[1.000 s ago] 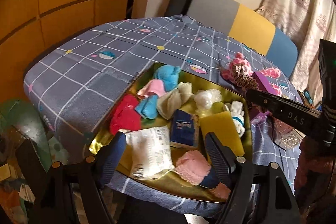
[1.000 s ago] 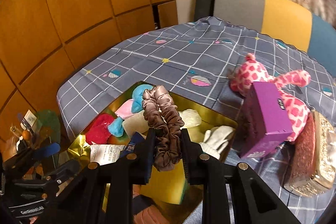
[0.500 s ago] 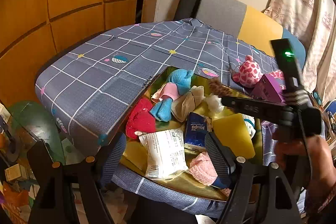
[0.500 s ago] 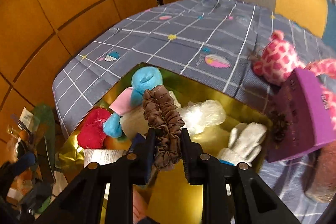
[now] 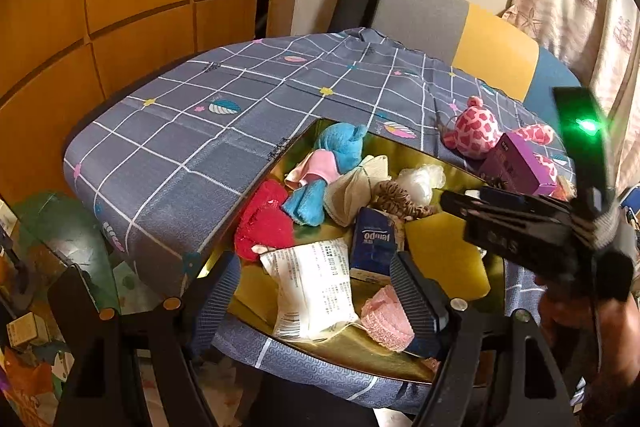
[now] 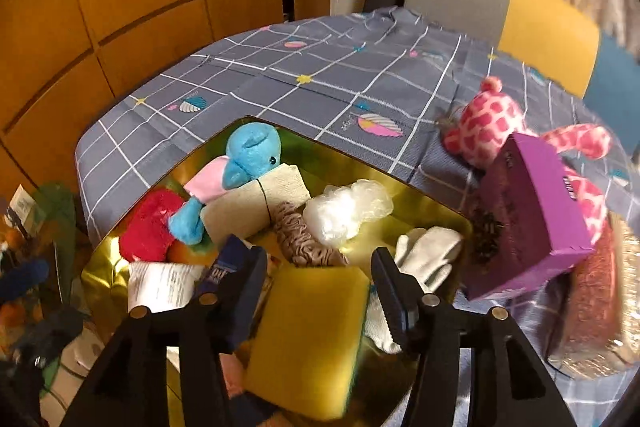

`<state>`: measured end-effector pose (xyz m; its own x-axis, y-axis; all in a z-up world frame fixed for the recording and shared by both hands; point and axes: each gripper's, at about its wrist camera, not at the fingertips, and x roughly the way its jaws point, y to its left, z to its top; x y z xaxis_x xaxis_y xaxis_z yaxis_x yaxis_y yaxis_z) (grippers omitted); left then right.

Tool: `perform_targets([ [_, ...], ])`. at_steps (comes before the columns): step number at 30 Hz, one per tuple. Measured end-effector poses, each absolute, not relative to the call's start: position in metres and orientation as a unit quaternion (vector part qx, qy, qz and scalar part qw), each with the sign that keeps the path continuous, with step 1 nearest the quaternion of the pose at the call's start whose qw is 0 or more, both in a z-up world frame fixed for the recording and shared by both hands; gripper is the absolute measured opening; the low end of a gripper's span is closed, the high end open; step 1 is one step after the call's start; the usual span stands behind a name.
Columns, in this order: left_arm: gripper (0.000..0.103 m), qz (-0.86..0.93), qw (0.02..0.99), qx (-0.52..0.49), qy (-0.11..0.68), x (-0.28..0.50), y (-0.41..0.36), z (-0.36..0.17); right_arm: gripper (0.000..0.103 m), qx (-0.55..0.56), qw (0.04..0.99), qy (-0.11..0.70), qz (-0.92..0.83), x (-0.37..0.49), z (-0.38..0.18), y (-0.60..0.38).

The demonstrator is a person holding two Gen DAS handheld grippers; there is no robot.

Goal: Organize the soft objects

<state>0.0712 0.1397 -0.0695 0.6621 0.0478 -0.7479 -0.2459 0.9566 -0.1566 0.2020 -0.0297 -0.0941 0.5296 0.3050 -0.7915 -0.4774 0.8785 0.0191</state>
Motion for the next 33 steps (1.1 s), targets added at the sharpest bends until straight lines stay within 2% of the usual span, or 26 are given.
perform_targets([
  [11, 0.079, 0.105, 0.899, -0.124, 0.406, 0.066, 0.139, -0.07, 0.058, -0.086, 0.872, 0.429, 0.219, 0.171, -0.093, -0.035],
  [19, 0.079, 0.126, 0.894, -0.109, 0.415, 0.061, 0.136, -0.068, 0.079, -0.049, 0.881, 0.421, 0.21, 0.146, -0.076, -0.051],
  [21, 0.079, 0.129, 0.892, -0.104, 0.421, 0.06, 0.134, -0.066, 0.09, -0.043, 0.884, 0.418, 0.204, 0.139, -0.071, -0.055],
  [24, 0.079, 0.132, 0.89, -0.093, 0.426, 0.058, 0.13, -0.064, 0.1, -0.035, 0.888, 0.415, 0.193, 0.129, -0.065, -0.062],
  [26, 0.079, 0.133, 0.889, -0.08, 0.43, 0.056, 0.127, -0.062, 0.103, -0.025, 0.892, 0.413, 0.184, 0.122, -0.061, -0.067],
  [33, 0.079, 0.136, 0.886, -0.039, 0.442, 0.048, 0.11, -0.055, 0.103, 0.017, 0.905, 0.397, 0.15, 0.094, -0.049, -0.089],
])
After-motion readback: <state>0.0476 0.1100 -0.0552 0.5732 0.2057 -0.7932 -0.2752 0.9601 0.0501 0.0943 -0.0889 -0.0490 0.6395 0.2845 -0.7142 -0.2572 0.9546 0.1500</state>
